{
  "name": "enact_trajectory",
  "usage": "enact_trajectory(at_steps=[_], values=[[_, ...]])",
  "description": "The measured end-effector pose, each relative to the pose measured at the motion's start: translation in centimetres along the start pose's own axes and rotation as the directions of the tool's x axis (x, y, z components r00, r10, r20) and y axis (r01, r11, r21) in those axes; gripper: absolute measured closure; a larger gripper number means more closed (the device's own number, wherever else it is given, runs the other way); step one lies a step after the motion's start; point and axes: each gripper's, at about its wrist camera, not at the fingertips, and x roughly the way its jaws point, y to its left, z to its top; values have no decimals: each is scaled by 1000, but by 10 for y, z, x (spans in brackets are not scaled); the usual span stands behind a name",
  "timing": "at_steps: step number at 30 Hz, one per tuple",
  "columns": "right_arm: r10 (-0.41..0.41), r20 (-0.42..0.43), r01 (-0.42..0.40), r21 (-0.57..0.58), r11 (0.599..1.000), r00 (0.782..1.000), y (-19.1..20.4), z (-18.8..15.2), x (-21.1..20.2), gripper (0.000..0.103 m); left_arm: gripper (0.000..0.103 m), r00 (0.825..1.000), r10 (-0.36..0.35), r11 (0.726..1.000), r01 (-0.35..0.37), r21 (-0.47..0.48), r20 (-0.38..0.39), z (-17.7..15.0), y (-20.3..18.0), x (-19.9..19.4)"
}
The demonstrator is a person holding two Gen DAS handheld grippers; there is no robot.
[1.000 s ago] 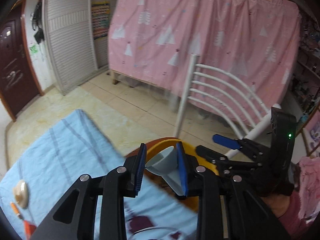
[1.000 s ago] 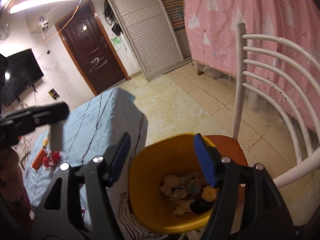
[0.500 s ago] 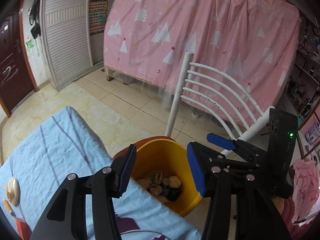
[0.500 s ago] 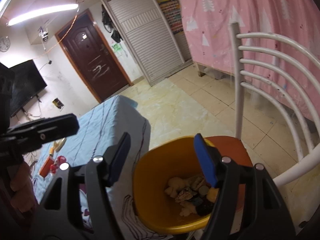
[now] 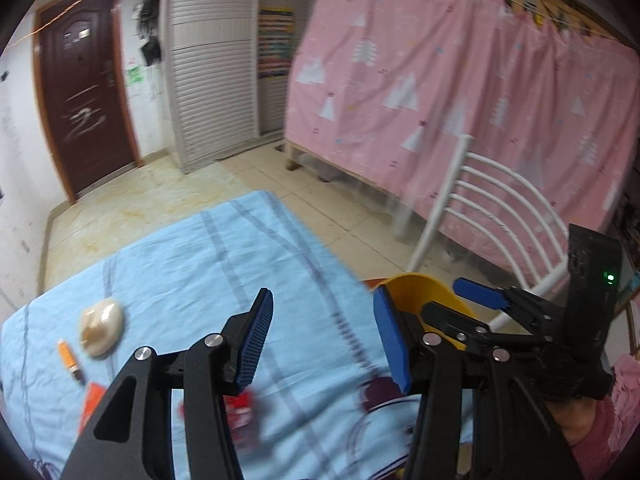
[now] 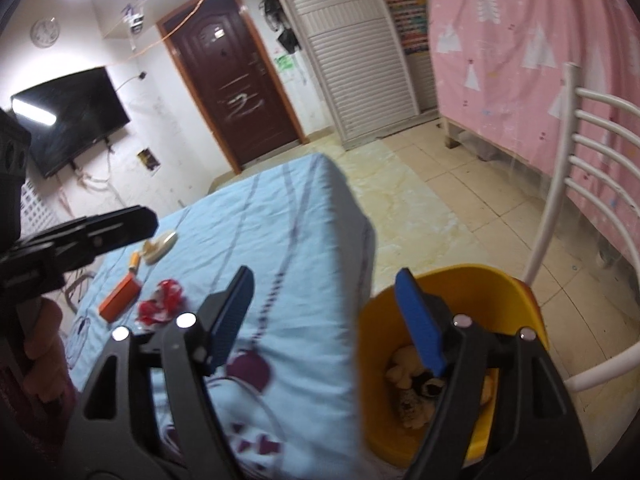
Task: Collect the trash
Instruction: 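Move both open tools back toward the orange box and red candy bag, then grasp the orange box with the left tool while the right tool grasps the red candy bag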
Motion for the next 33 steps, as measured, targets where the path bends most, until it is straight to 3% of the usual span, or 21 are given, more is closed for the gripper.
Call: enact_trajectory(at_steps=[8,18,26,33], values=[[63,-66,-68,-86,994,996,61,-5,29,33,59,991,135,990,-134,-37,6,-26,75,-26],[118,-142,-144,-192,971,983,129,-15,57,26,58,970,230,968,-237,-85,-78,-68,152,-34],[116,-200,-163,-242,957,973,158,-22,78,25,58,959,253,958,-266,-102,-128,-97,184,-31],[87,-225,-147,-266,953,970,169,-25,91,25,58,967,195,975,-210,-78,-161,-109,185,-18]])
